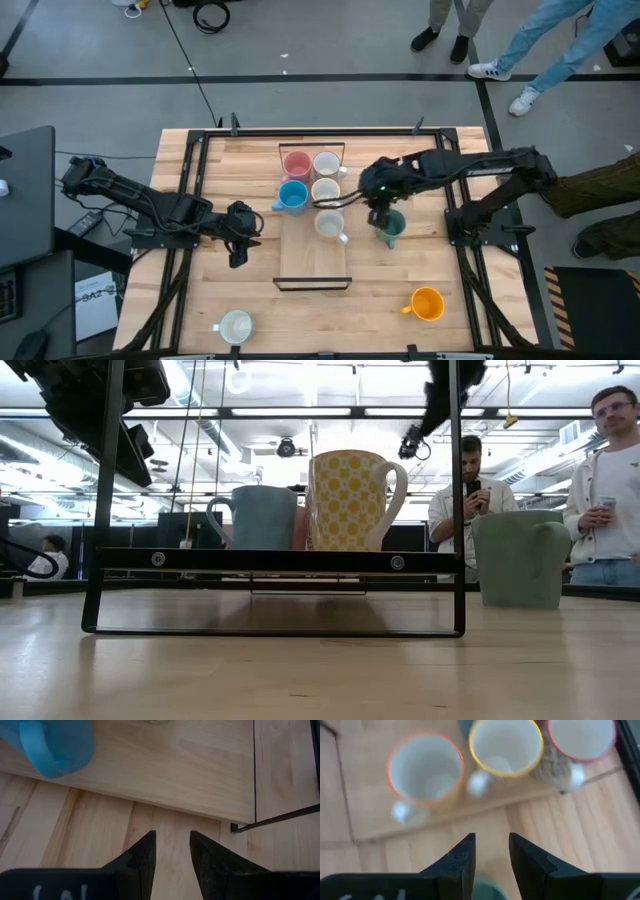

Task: Place coffee mugs
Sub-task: Put the light green mug on the shelf

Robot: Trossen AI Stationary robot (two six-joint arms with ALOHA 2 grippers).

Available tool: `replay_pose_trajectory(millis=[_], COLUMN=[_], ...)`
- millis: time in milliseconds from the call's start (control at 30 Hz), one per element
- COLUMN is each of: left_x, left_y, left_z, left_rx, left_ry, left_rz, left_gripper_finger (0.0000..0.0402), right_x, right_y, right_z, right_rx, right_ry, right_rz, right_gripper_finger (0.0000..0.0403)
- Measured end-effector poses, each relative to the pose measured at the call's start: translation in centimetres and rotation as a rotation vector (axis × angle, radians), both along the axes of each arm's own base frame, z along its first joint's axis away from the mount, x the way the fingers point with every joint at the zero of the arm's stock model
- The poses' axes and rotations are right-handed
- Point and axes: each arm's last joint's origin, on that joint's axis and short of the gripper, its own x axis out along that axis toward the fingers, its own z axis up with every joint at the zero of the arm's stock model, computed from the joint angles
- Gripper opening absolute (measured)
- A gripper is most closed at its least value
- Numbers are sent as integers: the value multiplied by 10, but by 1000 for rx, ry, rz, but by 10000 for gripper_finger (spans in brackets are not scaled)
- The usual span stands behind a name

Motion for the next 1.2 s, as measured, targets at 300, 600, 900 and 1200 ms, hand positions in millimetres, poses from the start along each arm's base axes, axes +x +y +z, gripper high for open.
replay_pose_trajectory(millis=[300,600,900,1200], left_x=[0,0,1,3], left_y=[0,0,0,-1], left_z=[0,0,1,2], left_rx=[-2,-3,-8,-14], left_ry=[-4,-5,-16,-35], left_rz=[0,1,3,3], left_gripper_finger=[126,126,126,126], right_x=[-26,-38,-42,-45], right_y=[-12,-16,-16,-21], right_z=[-24,-68,-93,-109], right_rx=[-51,-7,-34,-17], right_ry=[118,268,304,316], right_rz=[53,130,168,126], right_gripper_finger=[123,123,123,123])
